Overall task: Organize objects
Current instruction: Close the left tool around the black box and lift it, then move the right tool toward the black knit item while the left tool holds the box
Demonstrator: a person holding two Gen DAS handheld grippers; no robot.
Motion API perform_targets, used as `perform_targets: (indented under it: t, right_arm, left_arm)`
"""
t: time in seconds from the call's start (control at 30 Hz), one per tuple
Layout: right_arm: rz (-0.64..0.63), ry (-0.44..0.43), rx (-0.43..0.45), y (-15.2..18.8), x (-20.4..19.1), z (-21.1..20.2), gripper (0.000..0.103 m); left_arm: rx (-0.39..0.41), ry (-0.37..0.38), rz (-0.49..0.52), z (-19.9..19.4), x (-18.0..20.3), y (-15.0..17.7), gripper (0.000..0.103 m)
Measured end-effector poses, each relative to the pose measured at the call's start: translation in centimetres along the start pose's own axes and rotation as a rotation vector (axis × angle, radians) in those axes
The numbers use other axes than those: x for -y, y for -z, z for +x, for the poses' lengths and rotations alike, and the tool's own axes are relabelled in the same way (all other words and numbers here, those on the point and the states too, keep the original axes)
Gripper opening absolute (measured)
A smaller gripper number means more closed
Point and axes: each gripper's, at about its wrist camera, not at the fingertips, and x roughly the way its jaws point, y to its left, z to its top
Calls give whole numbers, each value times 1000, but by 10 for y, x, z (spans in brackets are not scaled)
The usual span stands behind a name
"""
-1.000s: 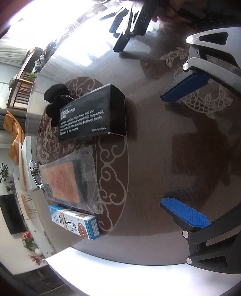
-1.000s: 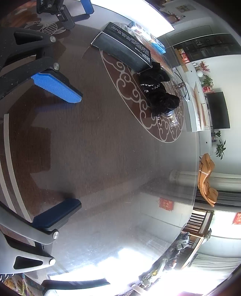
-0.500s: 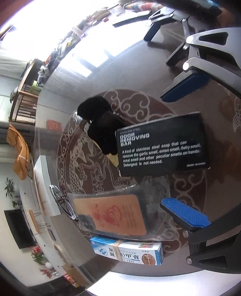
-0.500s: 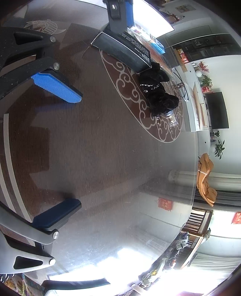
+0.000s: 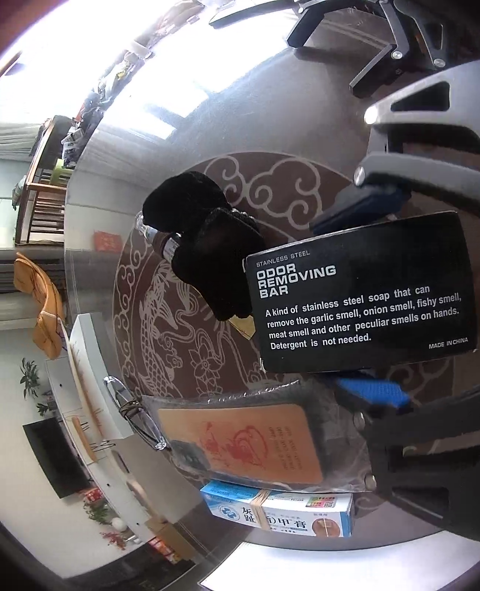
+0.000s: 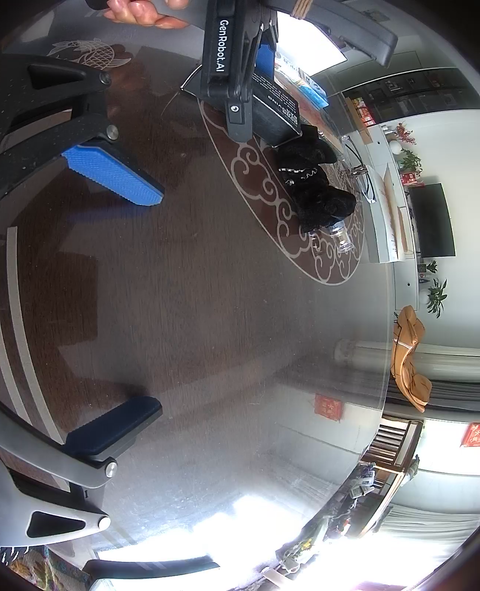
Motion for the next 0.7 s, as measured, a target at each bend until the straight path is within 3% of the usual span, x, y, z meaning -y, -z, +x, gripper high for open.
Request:
perform_targets:
  t: [0.17,0.4,0.6,0.63,0.7]
  right_arm:
    - [0,0,0,0,0,0,103]
    - [0,0,1,0,0,0,103]
    - [0,0,1,0,0,0,103]
    - [0,0,2,0,0,0,103]
    - [0,0,2,0,0,0,103]
  left_arm:
    - [21,0,-26,-11,-5,19,58]
    - [23,0,-163,-40,-27,70,58]
    - [25,-21,-207,-38,-48,80,59]
    - [26,-28,-212,-37,-49,80,60]
    - [17,-52,-206,-32,-51,78,77]
